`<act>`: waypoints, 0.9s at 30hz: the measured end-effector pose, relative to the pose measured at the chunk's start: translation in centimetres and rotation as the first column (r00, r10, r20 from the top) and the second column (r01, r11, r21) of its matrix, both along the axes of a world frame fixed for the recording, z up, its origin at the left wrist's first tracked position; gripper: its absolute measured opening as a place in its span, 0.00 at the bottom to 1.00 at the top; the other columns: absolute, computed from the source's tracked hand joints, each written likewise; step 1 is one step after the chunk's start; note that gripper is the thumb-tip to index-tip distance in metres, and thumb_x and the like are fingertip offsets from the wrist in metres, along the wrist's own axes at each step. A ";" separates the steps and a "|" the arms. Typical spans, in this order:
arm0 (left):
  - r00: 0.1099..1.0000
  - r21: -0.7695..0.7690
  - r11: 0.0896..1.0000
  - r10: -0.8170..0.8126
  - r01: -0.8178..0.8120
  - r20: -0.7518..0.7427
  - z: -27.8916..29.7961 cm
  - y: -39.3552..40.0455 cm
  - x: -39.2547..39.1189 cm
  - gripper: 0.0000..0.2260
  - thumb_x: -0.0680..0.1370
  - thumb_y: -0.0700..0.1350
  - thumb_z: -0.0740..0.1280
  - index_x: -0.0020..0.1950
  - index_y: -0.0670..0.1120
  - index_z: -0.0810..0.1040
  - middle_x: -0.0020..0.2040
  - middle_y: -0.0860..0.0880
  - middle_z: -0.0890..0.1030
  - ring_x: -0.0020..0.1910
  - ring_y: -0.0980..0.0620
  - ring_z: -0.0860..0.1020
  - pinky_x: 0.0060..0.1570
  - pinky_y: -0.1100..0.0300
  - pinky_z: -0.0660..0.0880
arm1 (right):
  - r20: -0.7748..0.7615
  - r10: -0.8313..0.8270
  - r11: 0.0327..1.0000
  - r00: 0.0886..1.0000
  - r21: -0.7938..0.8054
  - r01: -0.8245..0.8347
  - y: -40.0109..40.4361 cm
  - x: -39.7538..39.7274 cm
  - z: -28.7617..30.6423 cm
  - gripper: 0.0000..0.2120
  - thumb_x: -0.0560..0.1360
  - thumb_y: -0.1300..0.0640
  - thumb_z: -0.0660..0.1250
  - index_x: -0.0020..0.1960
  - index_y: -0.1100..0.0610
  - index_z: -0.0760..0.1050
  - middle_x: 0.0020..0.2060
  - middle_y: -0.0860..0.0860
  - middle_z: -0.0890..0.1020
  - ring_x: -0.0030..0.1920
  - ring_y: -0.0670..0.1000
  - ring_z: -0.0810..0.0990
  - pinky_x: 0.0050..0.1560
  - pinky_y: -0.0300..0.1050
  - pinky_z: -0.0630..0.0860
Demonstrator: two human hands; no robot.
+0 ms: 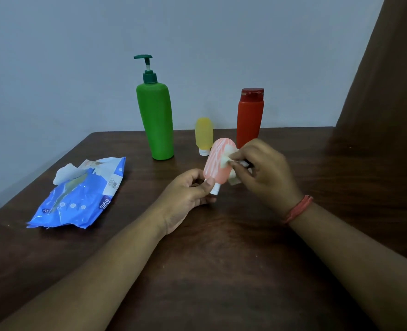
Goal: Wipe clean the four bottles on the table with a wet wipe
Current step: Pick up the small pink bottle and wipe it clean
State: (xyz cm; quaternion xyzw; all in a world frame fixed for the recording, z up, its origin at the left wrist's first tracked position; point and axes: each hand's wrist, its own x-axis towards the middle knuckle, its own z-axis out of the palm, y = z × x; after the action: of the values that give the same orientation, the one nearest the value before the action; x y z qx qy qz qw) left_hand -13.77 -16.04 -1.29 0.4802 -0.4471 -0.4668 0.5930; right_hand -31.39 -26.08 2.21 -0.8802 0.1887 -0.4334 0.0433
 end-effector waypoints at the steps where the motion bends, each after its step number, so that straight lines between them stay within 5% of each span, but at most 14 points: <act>1: 1.000 0.007 1.000 0.008 -0.008 -0.009 0.0 0.0 0.0 0.09 0.74 0.47 0.71 0.51 0.43 0.81 0.51 0.44 0.80 0.48 0.52 0.80 0.49 0.59 0.79 | -0.057 0.036 0.999 0.998 -0.005 -0.036 0.1 0.1 -0.1 0.05 0.75 0.59 0.72 0.50 0.58 0.81 0.46 0.51 0.80 0.45 0.44 0.75 0.43 0.38 0.73; 4: 1.000 -0.003 1.000 0.016 -0.016 -0.024 -0.3 -0.1 0.2 0.02 0.79 0.41 0.69 0.49 0.45 0.81 0.52 0.43 0.79 0.49 0.52 0.80 0.48 0.59 0.79 | -0.139 0.077 0.995 0.987 -0.060 -0.086 0.3 0.2 -0.5 0.05 0.76 0.59 0.72 0.51 0.58 0.82 0.47 0.50 0.79 0.46 0.47 0.78 0.43 0.41 0.75; 8: 0.999 -0.003 1.000 -0.001 0.001 0.042 -0.2 -0.1 0.0 0.02 0.75 0.48 0.73 0.42 0.51 0.83 0.50 0.45 0.80 0.46 0.55 0.81 0.51 0.58 0.79 | 0.122 -0.044 0.998 0.991 -0.032 0.048 -0.4 -0.1 -0.3 0.03 0.76 0.61 0.72 0.48 0.60 0.82 0.44 0.53 0.80 0.45 0.49 0.78 0.45 0.38 0.73; 12: 1.000 -0.001 1.000 0.019 -0.019 0.019 -0.4 -0.1 0.2 0.03 0.75 0.46 0.71 0.46 0.47 0.82 0.52 0.42 0.80 0.48 0.53 0.80 0.50 0.58 0.79 | -0.072 0.090 0.994 0.993 -0.057 -0.094 -0.3 -0.2 -0.9 0.04 0.76 0.60 0.71 0.50 0.60 0.82 0.46 0.52 0.80 0.47 0.50 0.80 0.46 0.46 0.77; 17: 0.997 0.027 0.999 -0.019 0.017 0.070 0.0 0.0 0.2 0.03 0.73 0.49 0.72 0.45 0.51 0.84 0.51 0.45 0.80 0.46 0.55 0.81 0.52 0.57 0.78 | 0.155 -0.053 0.998 0.987 -0.012 0.056 -0.9 -0.6 -0.4 0.04 0.77 0.59 0.70 0.50 0.59 0.82 0.46 0.51 0.81 0.46 0.49 0.79 0.46 0.47 0.77; 21: 0.998 0.023 0.999 -0.024 0.023 0.065 0.0 0.1 0.4 0.02 0.74 0.49 0.72 0.44 0.52 0.84 0.51 0.46 0.80 0.47 0.55 0.81 0.52 0.58 0.78 | 0.053 0.024 0.998 0.998 -0.055 -0.021 -0.6 -0.4 -0.7 0.04 0.77 0.60 0.70 0.50 0.60 0.82 0.46 0.52 0.81 0.46 0.50 0.79 0.45 0.48 0.78; 25: 0.986 0.031 0.999 -0.023 0.018 0.165 -0.3 0.0 0.5 0.05 0.72 0.54 0.74 0.45 0.55 0.84 0.50 0.48 0.81 0.46 0.55 0.82 0.57 0.52 0.79 | 0.169 -0.074 0.997 0.983 0.007 0.074 -1.1 -0.8 -0.3 0.05 0.77 0.59 0.70 0.51 0.59 0.82 0.48 0.51 0.81 0.47 0.49 0.79 0.47 0.49 0.79; 27: 0.985 0.028 1.000 -0.013 0.008 0.172 -0.4 -0.1 0.5 0.10 0.69 0.57 0.75 0.45 0.55 0.84 0.50 0.48 0.81 0.46 0.55 0.82 0.60 0.49 0.79 | 0.062 0.000 0.999 0.998 -0.033 0.002 -0.8 -0.6 -0.5 0.06 0.77 0.58 0.70 0.52 0.58 0.81 0.48 0.51 0.80 0.47 0.49 0.79 0.46 0.50 0.79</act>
State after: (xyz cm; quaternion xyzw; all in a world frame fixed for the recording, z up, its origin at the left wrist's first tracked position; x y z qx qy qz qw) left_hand -13.28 -16.09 -1.68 0.5245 -0.4929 -0.4324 0.5431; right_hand -31.94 -26.90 1.76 -0.8669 0.1804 -0.4633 0.0342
